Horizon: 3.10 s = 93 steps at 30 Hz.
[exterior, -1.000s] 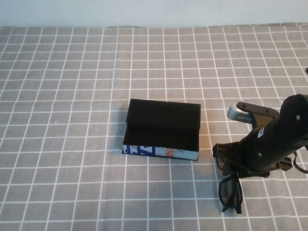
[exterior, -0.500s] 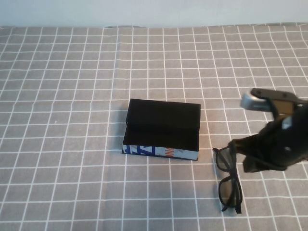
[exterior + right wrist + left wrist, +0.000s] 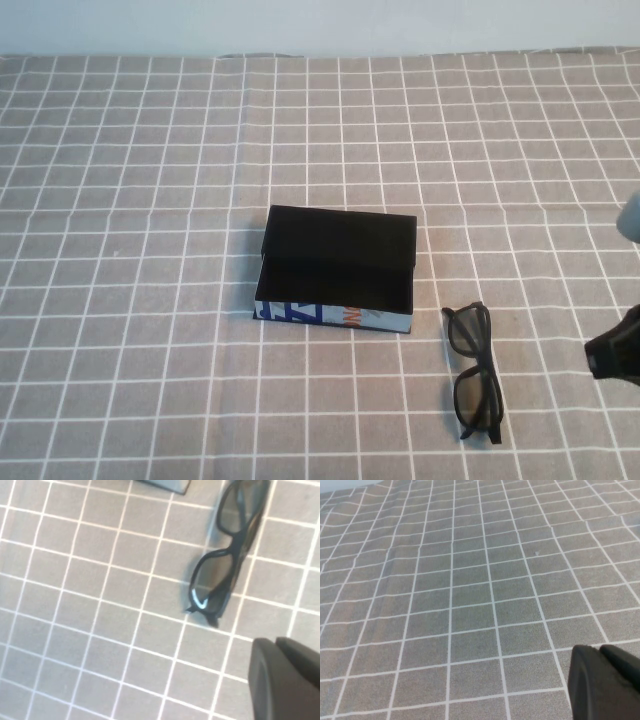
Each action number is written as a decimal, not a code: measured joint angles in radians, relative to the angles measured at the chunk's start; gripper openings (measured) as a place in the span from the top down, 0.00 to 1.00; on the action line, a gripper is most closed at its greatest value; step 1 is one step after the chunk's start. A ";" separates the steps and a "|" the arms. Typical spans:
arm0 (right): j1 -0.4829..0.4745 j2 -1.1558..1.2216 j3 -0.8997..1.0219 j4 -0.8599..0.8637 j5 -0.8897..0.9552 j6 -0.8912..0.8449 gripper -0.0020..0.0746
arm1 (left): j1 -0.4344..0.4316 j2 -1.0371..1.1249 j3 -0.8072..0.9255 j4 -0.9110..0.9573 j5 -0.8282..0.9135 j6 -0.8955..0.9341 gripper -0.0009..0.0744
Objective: Take glasses out of glasses case
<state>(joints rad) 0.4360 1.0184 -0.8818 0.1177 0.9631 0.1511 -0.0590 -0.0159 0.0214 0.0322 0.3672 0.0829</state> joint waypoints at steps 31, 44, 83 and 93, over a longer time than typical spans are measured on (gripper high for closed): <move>-0.350 -0.874 0.909 -0.255 -1.000 -0.002 1.00 | 0.000 0.000 0.000 0.000 0.000 0.000 0.99; -0.350 -1.026 0.909 -0.219 -0.796 -0.002 1.00 | 0.000 0.000 0.000 0.000 0.000 0.000 0.99; -0.350 -1.026 0.910 -0.014 -0.652 -0.236 1.00 | 0.000 0.000 0.000 0.000 0.000 0.000 0.99; -0.350 -1.026 0.910 -0.014 -0.651 -0.236 1.00 | 0.000 0.000 0.000 0.000 0.000 0.000 0.99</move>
<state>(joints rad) 0.0865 -0.0080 0.0286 0.1042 0.3118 -0.0853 -0.0590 -0.0159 0.0214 0.0322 0.3672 0.0829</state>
